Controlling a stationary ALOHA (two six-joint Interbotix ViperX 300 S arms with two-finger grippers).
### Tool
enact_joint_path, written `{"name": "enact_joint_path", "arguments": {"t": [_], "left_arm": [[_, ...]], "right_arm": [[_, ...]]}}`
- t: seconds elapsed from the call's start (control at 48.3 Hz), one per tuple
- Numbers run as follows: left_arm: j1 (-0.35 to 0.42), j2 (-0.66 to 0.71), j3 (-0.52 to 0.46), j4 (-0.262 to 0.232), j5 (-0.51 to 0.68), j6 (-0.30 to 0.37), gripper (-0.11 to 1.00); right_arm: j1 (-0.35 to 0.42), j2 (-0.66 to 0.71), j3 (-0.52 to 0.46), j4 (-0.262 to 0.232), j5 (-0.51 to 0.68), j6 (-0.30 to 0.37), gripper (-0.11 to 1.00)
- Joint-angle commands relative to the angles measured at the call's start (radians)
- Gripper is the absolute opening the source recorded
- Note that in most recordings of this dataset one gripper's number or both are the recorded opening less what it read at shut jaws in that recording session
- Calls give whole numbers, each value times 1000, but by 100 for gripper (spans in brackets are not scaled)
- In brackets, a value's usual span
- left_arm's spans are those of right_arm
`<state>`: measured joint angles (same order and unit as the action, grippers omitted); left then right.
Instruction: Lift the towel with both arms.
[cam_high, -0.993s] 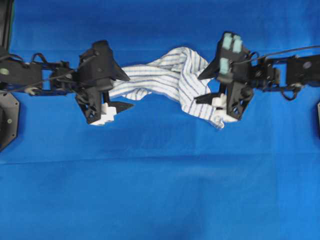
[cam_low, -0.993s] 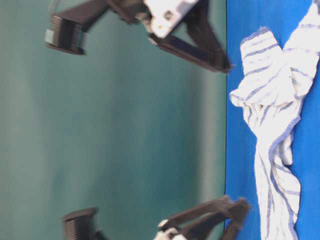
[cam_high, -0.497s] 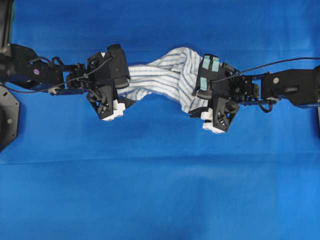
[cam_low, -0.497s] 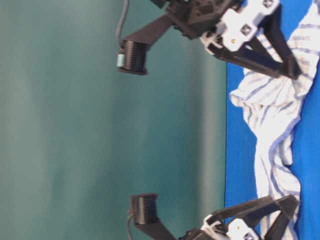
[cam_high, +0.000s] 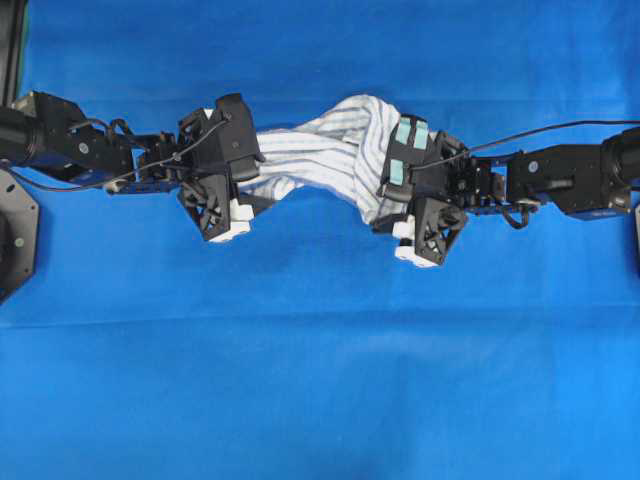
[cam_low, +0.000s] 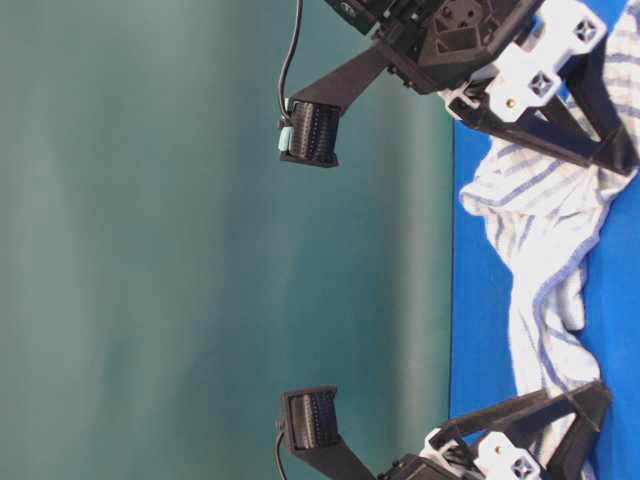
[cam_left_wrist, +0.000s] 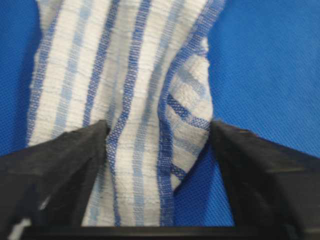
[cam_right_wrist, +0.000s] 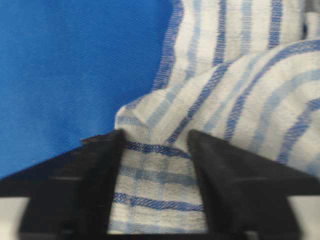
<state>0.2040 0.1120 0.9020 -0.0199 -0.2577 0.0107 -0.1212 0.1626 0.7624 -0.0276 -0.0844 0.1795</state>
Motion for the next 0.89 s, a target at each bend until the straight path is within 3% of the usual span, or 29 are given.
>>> {"name": "enact_joint_path", "arguments": {"t": [0.0,0.145,0.228,0.559,0.869], "left_arm": [[3,-5,-11,2,20,2,65],[3,-6,-11,2,34,0,22],[3,-6,-11,2,35,2,4],[0,-95,-20,2,97,-14,3],[-21,-313,-71,2,305,-17,3]], "right_arm": [[5,-5,-14,3,0,0,51],[5,-5,-15,2,3,0,12],[3,-8,-15,3,3,0,8],[5,-97,-17,12,44,2,8],[-2,-331,-35,11,173,0,8]]}}
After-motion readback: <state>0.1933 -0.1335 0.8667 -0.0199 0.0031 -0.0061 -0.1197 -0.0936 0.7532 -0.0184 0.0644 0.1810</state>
